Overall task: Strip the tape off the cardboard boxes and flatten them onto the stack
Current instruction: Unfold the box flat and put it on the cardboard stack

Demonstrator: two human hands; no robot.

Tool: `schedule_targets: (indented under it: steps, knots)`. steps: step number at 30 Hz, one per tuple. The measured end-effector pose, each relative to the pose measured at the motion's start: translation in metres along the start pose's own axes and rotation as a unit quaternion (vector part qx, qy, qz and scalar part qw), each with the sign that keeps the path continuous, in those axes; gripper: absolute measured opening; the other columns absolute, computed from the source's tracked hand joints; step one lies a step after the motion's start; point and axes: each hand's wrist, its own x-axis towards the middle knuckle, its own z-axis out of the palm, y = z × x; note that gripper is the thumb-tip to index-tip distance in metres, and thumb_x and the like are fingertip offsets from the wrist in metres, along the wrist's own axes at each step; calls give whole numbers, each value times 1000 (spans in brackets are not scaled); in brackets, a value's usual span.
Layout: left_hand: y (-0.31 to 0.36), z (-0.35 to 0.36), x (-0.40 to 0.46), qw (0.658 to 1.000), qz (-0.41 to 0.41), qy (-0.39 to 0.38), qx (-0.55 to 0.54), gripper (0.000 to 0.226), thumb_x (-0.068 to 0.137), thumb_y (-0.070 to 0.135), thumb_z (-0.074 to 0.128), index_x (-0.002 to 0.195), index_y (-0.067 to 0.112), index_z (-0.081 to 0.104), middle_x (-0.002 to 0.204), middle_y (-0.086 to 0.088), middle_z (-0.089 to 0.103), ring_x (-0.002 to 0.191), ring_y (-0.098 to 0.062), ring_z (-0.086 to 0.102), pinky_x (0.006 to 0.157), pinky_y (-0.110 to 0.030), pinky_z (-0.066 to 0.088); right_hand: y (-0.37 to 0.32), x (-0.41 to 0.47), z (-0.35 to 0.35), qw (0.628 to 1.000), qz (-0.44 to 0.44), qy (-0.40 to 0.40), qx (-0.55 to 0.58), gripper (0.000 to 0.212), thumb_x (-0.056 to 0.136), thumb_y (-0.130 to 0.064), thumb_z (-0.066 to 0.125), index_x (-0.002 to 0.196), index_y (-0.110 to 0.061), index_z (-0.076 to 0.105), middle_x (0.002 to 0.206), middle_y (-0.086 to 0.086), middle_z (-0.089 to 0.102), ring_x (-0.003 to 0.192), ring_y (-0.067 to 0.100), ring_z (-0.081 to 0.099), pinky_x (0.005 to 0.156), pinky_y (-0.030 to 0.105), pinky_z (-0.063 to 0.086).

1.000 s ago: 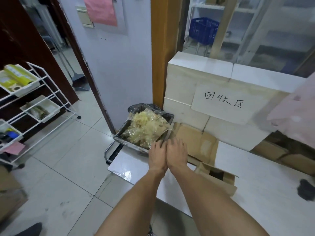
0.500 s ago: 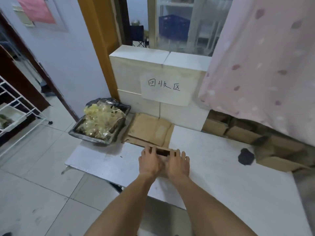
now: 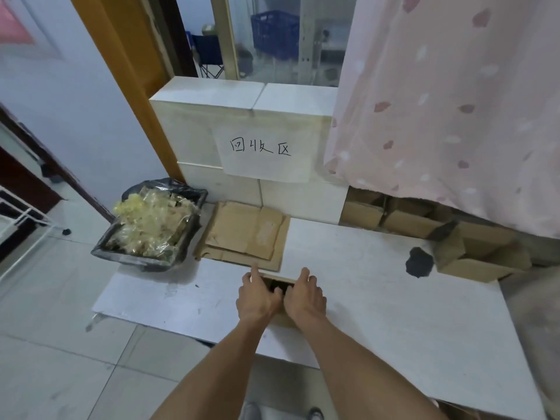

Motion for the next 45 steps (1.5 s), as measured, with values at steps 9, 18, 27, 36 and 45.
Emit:
schedule_targets:
  steps: [9,18,27,36,45]
  knots:
    - [-5,-5,12,998,-7,-55,-20,85,82,45,61,153,27,18,131,-6,50,112,-30,59,91,-39,46,-14,1,1,993,85,-5,76,52,94,-25,54,139,-17,30,129,11,43,105,32,58,82,38,50]
    - [22,-25,19,958,61,14,-282,92,73,22,74,149,37,24,131,16,51,116,-10,52,101,-34,45,-18,5,-24,965,13,135,224,68,85,-10,62,145,-19,32,129,9,52,114,31,54,92,39,49]
    - [12,-11,-1,991,52,40,-114,84,81,5,64,150,33,23,125,-3,57,106,-26,59,94,-43,50,2,-6,-13,967,68,136,203,65,85,-8,63,140,-22,32,129,6,53,107,33,58,88,41,52]
    - [13,-16,-4,985,65,12,-157,93,82,9,69,154,33,16,103,-8,64,80,-14,61,93,-43,51,6,-4,-15,972,52,109,203,72,81,-18,73,139,-26,30,126,4,50,104,31,59,76,34,47]
    - [20,-26,-9,971,101,-37,-211,89,84,13,68,149,43,15,128,-22,56,117,-44,54,98,-57,49,9,0,-18,935,80,86,335,87,80,-17,67,144,-38,11,114,1,58,93,21,59,81,40,55]
